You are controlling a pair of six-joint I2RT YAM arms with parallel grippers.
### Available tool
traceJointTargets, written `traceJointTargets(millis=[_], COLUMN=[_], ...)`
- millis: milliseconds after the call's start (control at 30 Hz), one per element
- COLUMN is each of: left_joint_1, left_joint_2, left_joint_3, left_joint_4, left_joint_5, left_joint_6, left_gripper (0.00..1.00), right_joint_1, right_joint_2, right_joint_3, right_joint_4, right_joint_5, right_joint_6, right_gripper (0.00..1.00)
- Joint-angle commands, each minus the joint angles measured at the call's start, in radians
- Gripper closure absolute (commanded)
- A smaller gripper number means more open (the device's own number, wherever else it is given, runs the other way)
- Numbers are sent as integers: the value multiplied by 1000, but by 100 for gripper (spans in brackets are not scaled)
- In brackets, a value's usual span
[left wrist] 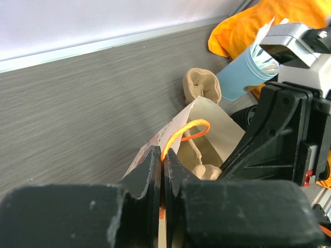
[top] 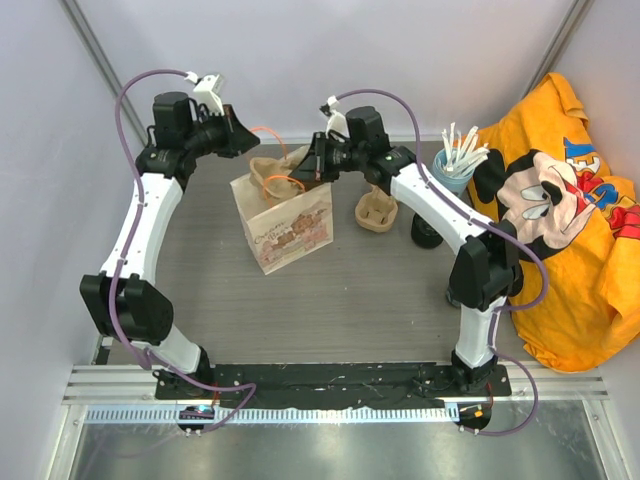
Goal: Pack the takeout coffee
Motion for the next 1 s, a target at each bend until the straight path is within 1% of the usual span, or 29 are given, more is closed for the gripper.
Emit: traceJointTargets(millis=[0,67,100,333,500,567,733,967], left_joint_1=[-7,-8,-10,-13,-20,-25,-46,-85], left_joint_2=[-55,-58,-60,-71,-72,-77,-81,-86], left_joint_3=[33,30,28,24,13,13,16,19], left_joint_4=[-15,-22,-25,-32,-35,-49,-78,-84], left_joint_5=[-24,-30,-34,-69,-86,-116,-167,-147], left_joint_6=[14,14,14,13,4,11,48,80], left_gripper=[100,100,100,100,100,100,100,100], right_joint_1=[36,46,53,102,105,106,111,120], right_joint_2=[3,6,9,6,7,7,-2,-14], right_joint_3=[80,92,106,134,160,169,160,113], right_joint_4=[-81,-110,-124,-188,-220,-234,-256,-279], right_joint_5=[117,142,179,265,329,355,388,417], right_joint_6=[-121,-145,-174,-240,-281,-296,-321,-356], right_gripper=[99,99,99,99,99,99,99,99])
